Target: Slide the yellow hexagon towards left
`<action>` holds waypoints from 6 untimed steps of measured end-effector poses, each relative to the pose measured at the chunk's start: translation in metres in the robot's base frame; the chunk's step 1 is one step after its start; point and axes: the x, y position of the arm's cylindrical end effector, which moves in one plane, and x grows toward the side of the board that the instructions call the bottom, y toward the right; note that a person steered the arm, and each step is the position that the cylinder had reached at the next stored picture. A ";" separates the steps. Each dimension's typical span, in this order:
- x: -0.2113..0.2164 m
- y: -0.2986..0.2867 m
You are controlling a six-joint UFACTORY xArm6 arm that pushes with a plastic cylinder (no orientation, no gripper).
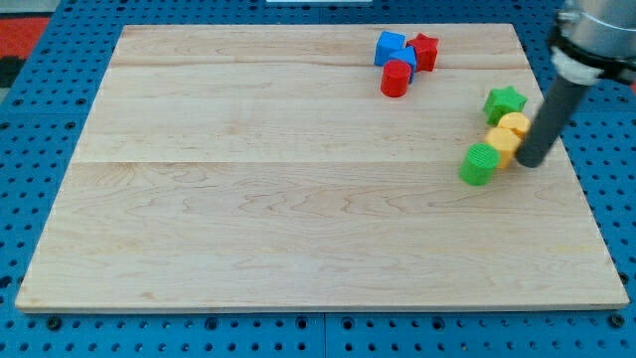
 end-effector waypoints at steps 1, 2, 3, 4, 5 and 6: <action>-0.012 -0.045; -0.035 -0.078; -0.054 -0.060; -0.067 -0.056; -0.069 -0.099; -0.062 -0.163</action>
